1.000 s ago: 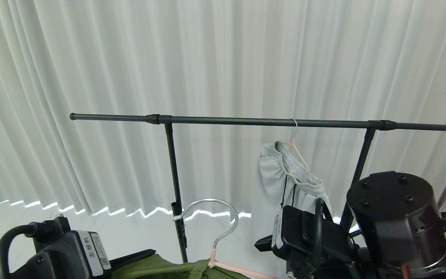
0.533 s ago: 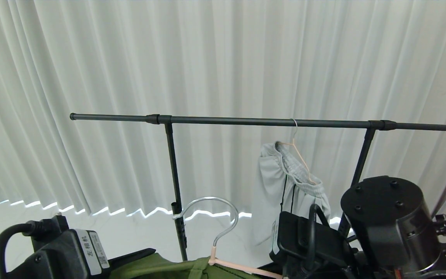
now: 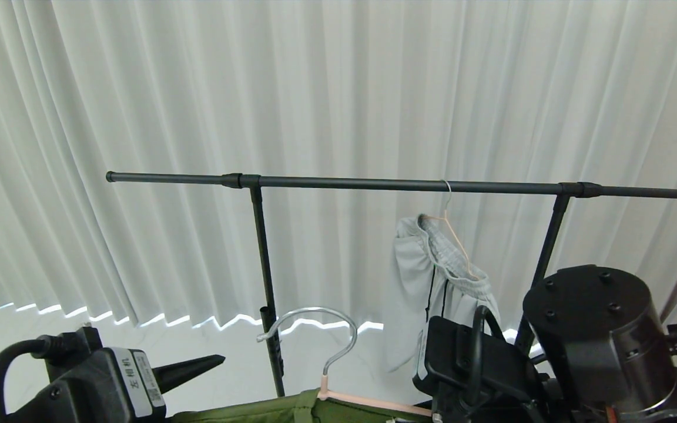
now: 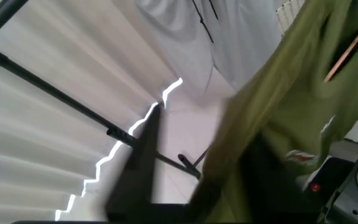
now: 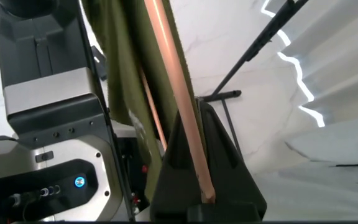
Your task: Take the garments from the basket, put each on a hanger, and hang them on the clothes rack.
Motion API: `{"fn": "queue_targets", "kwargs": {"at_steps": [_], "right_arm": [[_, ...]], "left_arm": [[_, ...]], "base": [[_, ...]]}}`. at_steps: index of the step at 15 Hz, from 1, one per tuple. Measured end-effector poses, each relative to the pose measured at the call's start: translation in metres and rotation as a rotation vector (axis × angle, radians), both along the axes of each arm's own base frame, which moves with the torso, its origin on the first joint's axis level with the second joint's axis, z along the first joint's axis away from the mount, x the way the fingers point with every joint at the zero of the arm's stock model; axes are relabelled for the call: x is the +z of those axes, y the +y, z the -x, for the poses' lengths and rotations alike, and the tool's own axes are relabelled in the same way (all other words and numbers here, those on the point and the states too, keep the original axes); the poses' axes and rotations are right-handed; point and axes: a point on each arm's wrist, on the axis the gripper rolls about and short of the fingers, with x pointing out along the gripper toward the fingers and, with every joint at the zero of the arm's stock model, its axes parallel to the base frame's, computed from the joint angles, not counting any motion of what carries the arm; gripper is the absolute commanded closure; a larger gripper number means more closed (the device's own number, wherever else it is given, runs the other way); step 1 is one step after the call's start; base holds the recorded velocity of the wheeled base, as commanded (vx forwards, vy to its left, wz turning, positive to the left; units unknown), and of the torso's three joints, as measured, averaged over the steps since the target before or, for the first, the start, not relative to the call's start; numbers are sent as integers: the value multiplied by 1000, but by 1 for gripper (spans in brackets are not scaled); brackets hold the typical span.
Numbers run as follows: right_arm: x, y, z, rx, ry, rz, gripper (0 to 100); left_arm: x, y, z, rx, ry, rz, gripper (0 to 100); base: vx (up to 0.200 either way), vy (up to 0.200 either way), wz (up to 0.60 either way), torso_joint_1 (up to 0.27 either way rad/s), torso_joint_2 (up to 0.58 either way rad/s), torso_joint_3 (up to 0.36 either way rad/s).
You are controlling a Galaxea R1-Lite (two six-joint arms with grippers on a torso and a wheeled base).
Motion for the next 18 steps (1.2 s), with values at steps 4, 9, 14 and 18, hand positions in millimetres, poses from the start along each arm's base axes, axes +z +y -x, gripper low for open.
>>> {"fn": "queue_targets", "kwargs": {"at_steps": [4,9,14,18], "right_arm": [[5,-18,3,-26,22,53,100],[13,-62,4,-121,51,106,100],[20,-82,13,-134,22,70,100],[23,-86,16,-111,-16,62,100]], "left_arm": [[-11,8,5,7,18,-16,0],[-14,27,18,4,-16,29,0],[-35,42,20,78,19,-6,0],[-43,40,10,112,87,-39,0]], "base": [[0,0,0,0,0,0],[0,0,0,0,0,0],[0,0,0,0,0,0],[0,0,0,0,0,0]]}}
